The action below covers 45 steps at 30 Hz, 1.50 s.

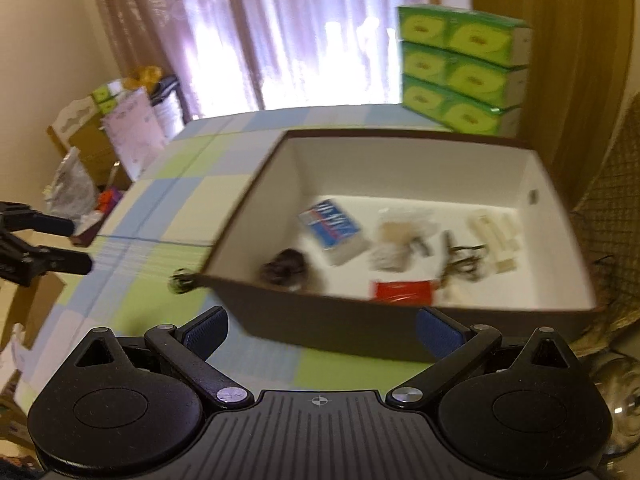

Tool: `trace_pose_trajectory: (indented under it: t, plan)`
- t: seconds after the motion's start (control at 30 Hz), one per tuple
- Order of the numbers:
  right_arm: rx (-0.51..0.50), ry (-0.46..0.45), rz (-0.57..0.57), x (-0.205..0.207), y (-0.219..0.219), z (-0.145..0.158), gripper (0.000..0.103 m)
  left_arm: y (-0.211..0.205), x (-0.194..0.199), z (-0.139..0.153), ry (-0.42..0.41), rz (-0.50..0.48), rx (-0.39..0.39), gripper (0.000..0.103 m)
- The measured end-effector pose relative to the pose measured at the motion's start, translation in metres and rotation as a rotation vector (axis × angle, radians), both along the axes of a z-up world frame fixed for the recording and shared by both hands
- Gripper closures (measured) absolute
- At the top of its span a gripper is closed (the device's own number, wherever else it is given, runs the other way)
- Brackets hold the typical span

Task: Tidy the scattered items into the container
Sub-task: 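Withdraw both tools from the box toward the black cable and green tube, then grasp the black cable with the left tool while the right tool grasps the green tube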

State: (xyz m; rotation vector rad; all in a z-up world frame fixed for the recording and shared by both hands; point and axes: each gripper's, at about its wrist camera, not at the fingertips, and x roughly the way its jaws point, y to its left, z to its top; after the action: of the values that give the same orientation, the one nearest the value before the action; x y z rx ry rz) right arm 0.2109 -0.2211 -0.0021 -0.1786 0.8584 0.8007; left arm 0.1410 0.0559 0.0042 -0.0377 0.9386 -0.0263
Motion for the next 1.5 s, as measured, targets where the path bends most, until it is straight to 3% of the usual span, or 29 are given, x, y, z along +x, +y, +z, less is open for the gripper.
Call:
trace_pose_trajectory:
  t: [0.2, 0.4, 0.87, 0.93, 1.17, 1.2, 1.33, 1.5]
  plan:
    - [-0.004, 0.014, -0.040, -0.025, 0.026, -0.021, 0.000, 0.018, -0.013, -0.025, 0.043, -0.010, -0.006, 0.022]
    - [-0.036, 0.041, -0.103, -0.030, 0.025, -0.038, 0.000, 0.018, -0.004, -0.049, 0.071, -0.084, 0.011, 0.034]
    - [-0.084, 0.131, -0.235, -0.003, -0.008, -0.062, 0.000, 0.002, 0.072, -0.098, 0.111, -0.292, 0.050, 0.059]
    - [-0.088, 0.143, -0.249, 0.001, -0.012, -0.064, 0.000, -0.001, 0.084, -0.106, 0.114, -0.308, 0.061, 0.068]
    - [-0.098, 0.187, -0.291, 0.009, -0.025, -0.070, 0.000, -0.011, 0.109, -0.132, 0.152, -0.386, 0.110, 0.081]
    - [-0.099, 0.192, -0.297, 0.009, -0.026, -0.070, 0.000, -0.012, 0.111, -0.134, 0.162, -0.398, 0.116, 0.088]
    - [-0.107, 0.210, -0.305, 0.008, -0.029, -0.072, 0.000, -0.011, 0.107, -0.134, 0.184, -0.431, 0.097, 0.092]
    - [-0.107, 0.220, -0.303, 0.007, -0.030, -0.073, 0.000, -0.008, 0.091, -0.135, 0.226, -0.435, 0.086, 0.091]
